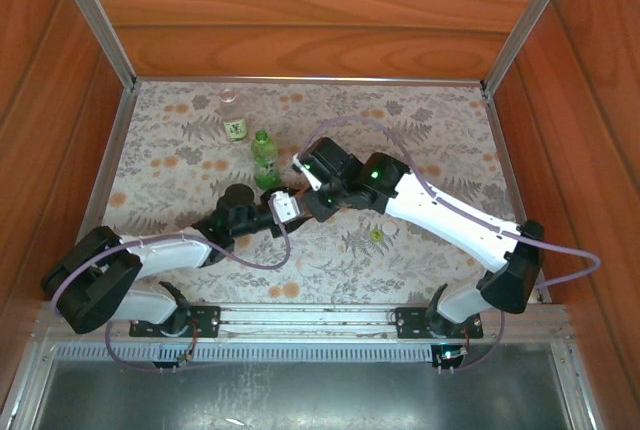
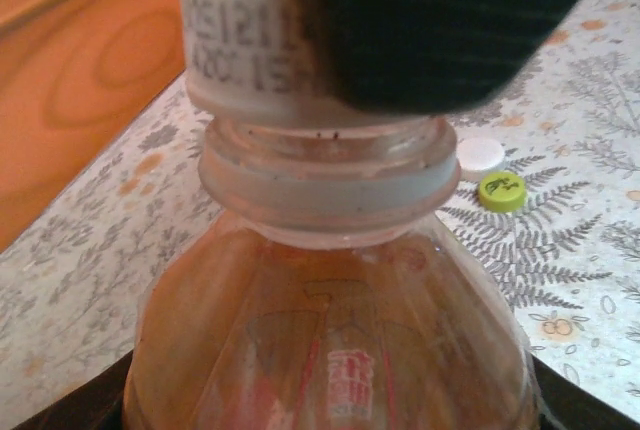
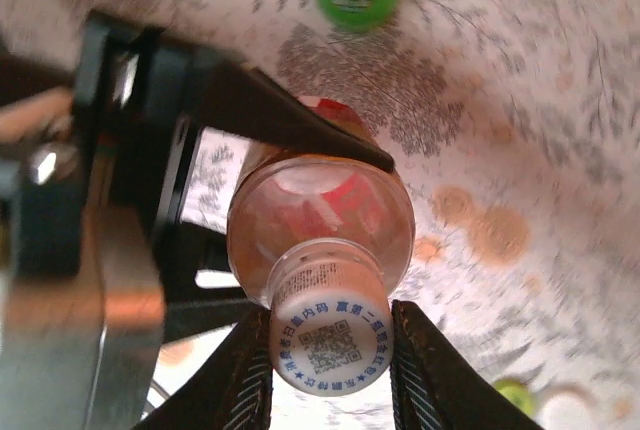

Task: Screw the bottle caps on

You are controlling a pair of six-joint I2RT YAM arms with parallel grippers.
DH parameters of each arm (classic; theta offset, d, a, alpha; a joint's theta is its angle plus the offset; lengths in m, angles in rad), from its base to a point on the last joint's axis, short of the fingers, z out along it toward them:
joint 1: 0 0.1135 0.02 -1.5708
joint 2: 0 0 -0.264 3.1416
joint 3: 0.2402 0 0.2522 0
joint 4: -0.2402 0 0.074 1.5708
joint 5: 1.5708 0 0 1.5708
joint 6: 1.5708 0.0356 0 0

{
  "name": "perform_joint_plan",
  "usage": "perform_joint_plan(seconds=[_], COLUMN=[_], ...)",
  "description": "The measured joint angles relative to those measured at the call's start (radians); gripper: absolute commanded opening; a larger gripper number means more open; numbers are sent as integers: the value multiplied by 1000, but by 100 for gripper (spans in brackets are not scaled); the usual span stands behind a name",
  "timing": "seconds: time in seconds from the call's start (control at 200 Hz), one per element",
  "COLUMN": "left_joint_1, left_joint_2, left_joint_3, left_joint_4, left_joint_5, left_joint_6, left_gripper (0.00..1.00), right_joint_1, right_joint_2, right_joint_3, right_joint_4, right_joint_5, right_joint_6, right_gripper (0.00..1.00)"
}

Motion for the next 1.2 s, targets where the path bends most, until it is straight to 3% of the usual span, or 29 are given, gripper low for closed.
perform_joint_plan(seconds=[0.11,0.2,0.305,0.52,0.754,0.954,1.199], left_joint_1=[-14,-33,-42,-50,-57,-58,-58], left_joint_2=[10,8,-1,-38,-78,-78,-90], left_joint_3=[8,7,-3,-61,-61,-61,-61], left_joint_4=[-8,8,22,26,-51,-95,-122], left_joint_5=[-10,11,48,122,163,174,174], left_joint_6=[3,3,2,6,40,57,69], left_gripper=[58,58,58,58,58,58,58], right_joint_1=[-5,-3,-3,42,84,84,84], right_joint_2=[-2,-26,-129,-385,-362,-274,-228], right_joint_3=[-3,-29,-106,-235,-239,-237,-232], right_joint_4=[-14,-10,6,15,10,61,80], right_joint_5=[-1,-5,-66,-181,-148,-98,-114], right_joint_6=[117,82,-79,-511,-905,-1068,-1116], right_gripper=[49,56,45,47,49,50,49])
